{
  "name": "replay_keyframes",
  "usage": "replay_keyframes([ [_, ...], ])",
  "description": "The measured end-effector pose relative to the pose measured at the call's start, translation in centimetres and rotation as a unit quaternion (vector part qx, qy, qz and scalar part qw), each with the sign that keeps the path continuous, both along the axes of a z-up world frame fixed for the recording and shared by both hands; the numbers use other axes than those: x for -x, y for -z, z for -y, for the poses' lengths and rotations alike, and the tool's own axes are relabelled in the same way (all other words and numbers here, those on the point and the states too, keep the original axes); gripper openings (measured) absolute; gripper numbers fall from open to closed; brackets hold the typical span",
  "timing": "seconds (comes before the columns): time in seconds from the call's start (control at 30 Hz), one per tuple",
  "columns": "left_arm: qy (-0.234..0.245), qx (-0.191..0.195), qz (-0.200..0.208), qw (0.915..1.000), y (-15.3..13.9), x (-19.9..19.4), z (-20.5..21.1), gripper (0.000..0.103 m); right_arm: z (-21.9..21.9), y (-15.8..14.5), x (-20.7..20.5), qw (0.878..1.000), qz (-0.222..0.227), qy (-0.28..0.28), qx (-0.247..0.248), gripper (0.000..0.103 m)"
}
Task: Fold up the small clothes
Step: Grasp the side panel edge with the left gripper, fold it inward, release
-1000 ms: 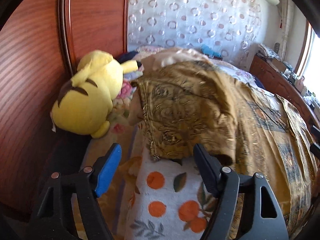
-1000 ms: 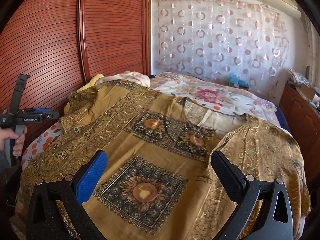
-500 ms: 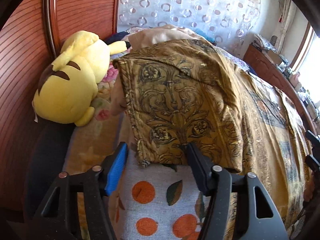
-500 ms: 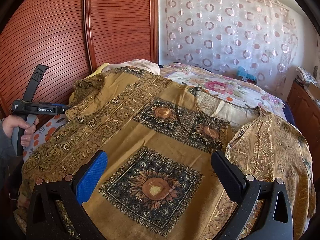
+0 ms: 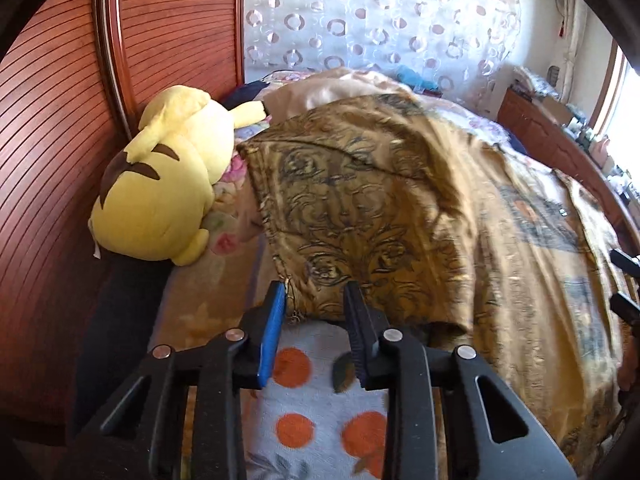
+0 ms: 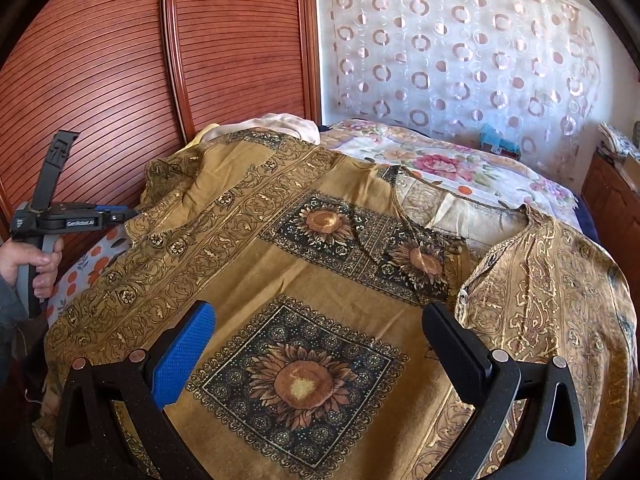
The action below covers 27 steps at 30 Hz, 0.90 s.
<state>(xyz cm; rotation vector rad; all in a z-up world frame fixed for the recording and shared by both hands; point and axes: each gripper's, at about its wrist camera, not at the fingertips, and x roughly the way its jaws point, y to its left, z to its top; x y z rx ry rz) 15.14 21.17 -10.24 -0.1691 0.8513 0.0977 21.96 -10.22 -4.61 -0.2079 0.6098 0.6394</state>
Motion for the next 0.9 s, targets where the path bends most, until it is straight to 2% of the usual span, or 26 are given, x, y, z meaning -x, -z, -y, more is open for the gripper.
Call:
replay_keyframes([
  [0.3,-0.001,-0.008,-0.015,0.9999,0.9,-0.9,0.1,0.031,0.7,0.0,0.2,1.0,-0.001,0.007,-0.008,0.103],
  [0.37,0.002,-0.017,-0.014,0.9998,0.9,-0.9,0.4,0.017,1.0,0.0,0.3,1.0,0.0,0.009,-0.009,0.103],
  [0.43,0.007,-0.016,-0.01,0.9998,0.7,-0.8,0.5,0.012,1.0,0.0,0.4,1.0,0.0,0.012,-0.01,0.103],
  [0.63,0.032,-0.015,0.027,0.999,-2.2,-0.4,2.3,0.01,1.9,-0.3,0.7,1.0,0.0,0.021,-0.014,0.103],
  [0.8,0.078,-0.017,0.062,0.9948,-5.2,-0.7,5.5,0.009,2.7,-0.8,1.5,0.999,0.007,0.032,-0.02,0.103],
  [0.9,0.108,0.002,0.077,0.9911,-6.7,-1.1,7.2,0.009,3.3,-1.0,2.1,0.999,0.009,0.04,-0.025,0.103],
])
